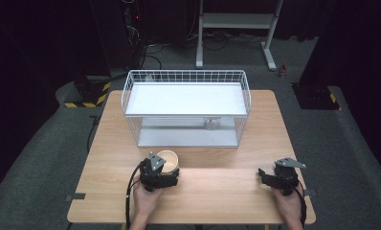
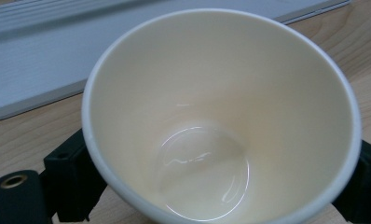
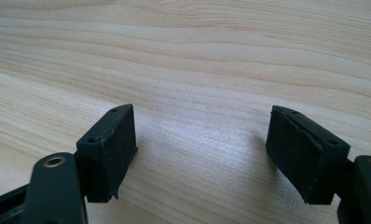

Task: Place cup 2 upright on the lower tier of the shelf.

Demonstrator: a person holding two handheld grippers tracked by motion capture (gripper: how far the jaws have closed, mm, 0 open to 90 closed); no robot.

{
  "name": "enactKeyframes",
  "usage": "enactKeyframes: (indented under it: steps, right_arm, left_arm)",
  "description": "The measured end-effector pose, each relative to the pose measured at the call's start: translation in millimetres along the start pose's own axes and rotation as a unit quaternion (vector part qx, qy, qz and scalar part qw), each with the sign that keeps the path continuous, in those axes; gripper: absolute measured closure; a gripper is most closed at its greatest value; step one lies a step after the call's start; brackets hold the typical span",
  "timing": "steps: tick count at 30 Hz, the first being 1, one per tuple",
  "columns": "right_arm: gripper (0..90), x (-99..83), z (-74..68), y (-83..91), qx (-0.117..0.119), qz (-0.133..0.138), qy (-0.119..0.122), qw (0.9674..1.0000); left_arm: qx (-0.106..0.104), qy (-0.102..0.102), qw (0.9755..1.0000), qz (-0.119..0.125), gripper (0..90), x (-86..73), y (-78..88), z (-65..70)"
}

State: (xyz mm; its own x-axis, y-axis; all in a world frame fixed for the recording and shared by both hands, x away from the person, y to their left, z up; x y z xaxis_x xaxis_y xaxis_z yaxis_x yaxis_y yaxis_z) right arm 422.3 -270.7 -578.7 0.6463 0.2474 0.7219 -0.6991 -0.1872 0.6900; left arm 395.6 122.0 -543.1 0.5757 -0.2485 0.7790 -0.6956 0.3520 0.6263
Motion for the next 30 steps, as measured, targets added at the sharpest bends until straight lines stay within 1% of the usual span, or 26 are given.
enactKeyframes:
  steps: [4, 6, 9, 12, 13, 15, 19, 20, 22, 25, 28, 30]
  right_arm:
    - [24.5, 0.0, 0.0, 0.0, 0.000, 0.000, 0.000, 1.0000]
    - [24.4, 0.0, 0.0, 0.0, 0.000, 0.000, 0.000, 1.0000]
    - [24.5, 0.0, 0.0, 0.0, 0.000, 0.000, 0.000, 1.0000]
    - [24.5, 0.0, 0.2, -0.1, 0.000, 0.001, 0.002, 1.0000]
    - [24.5, 0.0, 0.2, -0.1, 0.000, 0.001, 0.002, 1.0000]
    - [24.5, 0.0, 0.3, -0.1, 0.000, 0.001, 0.002, 1.0000]
    - [24.5, 0.0, 0.2, -0.1, 0.000, 0.001, 0.002, 1.0000]
    - [24.5, 0.0, 0.2, -0.1, 0.000, 0.001, 0.002, 1.0000]
    - [24.5, 0.0, 0.2, -0.1, 0.000, 0.001, 0.001, 1.0000]
    - [24.4, 0.0, 0.2, -0.1, 0.000, 0.001, 0.001, 1.0000]
    - [24.4, 0.0, 0.2, -0.1, 0.000, 0.000, 0.002, 1.0000]
    - [24.4, 0.0, 0.2, -0.1, 0.000, 0.001, 0.002, 1.0000]
  left_arm:
    - [0.003, -0.002, 1.0000, -0.003, 9.2, 0.0, 1.1, -1.2]
    - [0.002, 0.002, 1.0000, -0.004, 9.2, 0.2, 1.5, -1.5]
    - [0.003, 0.001, 1.0000, -0.006, 9.2, 0.5, 2.3, -1.9]
    - [-0.001, 0.005, 1.0000, -0.008, 9.2, 1.3, 2.6, -2.8]
    - [-0.004, 0.009, 0.9999, -0.009, 9.2, 1.8, 3.3, -2.6]
    - [-0.009, 0.010, 0.9999, -0.005, 9.3, 4.3, 4.5, -2.5]
    - [-0.006, 0.004, 1.0000, -0.003, 9.3, 9.4, 5.7, -3.5]
    - [-0.009, 0.009, 0.9999, -0.004, 9.3, 10.4, 5.9, -2.9]
    - [-0.012, 0.006, 0.9999, -0.003, 9.3, 13.1, 6.0, -2.7]
    - [-0.008, -0.001, 0.9999, -0.006, 9.3, 17.1, 5.1, -3.0]
    - [-0.012, 0.000, 0.9999, -0.005, 9.3, 22.2, 4.2, -2.0]
    - [-0.015, -0.007, 0.9998, -0.008, 9.3, 25.9, 3.9, -1.1]
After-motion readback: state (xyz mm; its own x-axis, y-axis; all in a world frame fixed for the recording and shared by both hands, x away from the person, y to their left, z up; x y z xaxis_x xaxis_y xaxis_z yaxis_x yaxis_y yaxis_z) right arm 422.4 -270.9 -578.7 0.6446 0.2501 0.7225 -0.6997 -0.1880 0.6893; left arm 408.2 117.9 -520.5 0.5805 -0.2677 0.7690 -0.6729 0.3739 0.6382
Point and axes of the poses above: each handheld gripper's, and its own axes: y roughly backward along the jaws, x roughly out of its top, z roughly to its right, the point moved 8 cm from there along -y, roughly forward along the jaws, and after that the axes turned 3 degrees about -x, right-handed, at the moved point
